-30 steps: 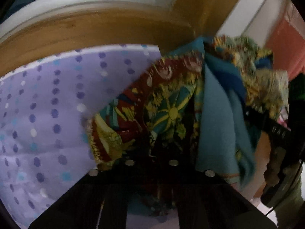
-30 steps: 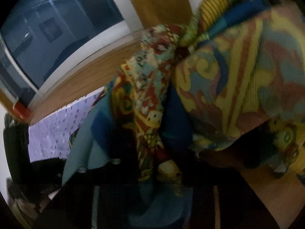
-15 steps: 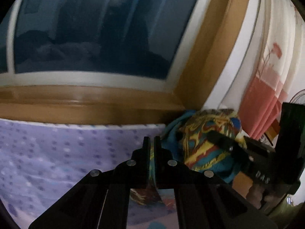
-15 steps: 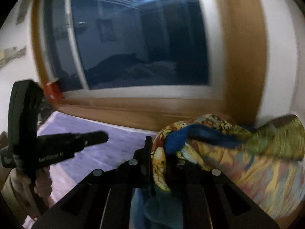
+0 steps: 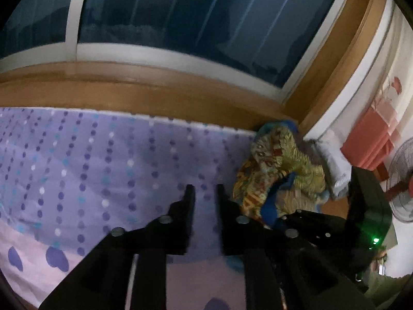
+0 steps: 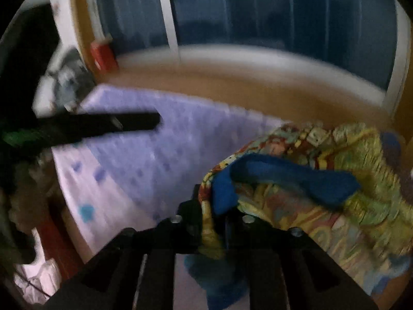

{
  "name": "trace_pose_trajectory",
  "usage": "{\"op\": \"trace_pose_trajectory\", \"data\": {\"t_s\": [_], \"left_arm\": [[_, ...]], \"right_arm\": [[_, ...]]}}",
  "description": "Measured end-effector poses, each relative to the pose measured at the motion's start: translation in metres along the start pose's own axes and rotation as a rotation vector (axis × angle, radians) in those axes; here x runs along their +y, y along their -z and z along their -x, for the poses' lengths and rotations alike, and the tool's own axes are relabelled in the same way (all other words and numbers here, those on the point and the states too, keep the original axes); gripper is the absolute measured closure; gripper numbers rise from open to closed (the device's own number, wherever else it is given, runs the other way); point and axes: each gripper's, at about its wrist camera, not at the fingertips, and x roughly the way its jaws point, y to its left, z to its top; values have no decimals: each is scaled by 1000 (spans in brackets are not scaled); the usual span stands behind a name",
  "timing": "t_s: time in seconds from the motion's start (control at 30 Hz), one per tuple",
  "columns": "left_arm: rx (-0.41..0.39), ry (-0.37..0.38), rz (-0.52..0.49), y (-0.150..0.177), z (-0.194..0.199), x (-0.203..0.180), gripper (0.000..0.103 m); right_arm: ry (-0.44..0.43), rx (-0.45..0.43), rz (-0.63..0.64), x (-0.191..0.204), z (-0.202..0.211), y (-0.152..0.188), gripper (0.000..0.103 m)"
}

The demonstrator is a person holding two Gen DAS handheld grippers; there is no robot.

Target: Fold clothes

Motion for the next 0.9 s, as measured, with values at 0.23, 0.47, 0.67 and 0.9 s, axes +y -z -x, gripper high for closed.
{"op": "trace_pose_trajectory", "data": {"t_s": [0.23, 0.47, 0.67, 0.9], "left_arm": [[64, 106, -120, 5, -11, -12, 78], [94, 162, -239, 5, -35, -56, 69], [173, 106, -324, 11, -61, -84, 69], [228, 18, -331, 12, -86, -87, 69]], "right_arm": [[126, -96, -119, 2, 45, 18, 45], [415, -128, -175, -55, 89, 42, 27], [448, -77, -288, -122, 72, 48, 27], [384, -71, -309, -159, 39, 37, 27]]}}
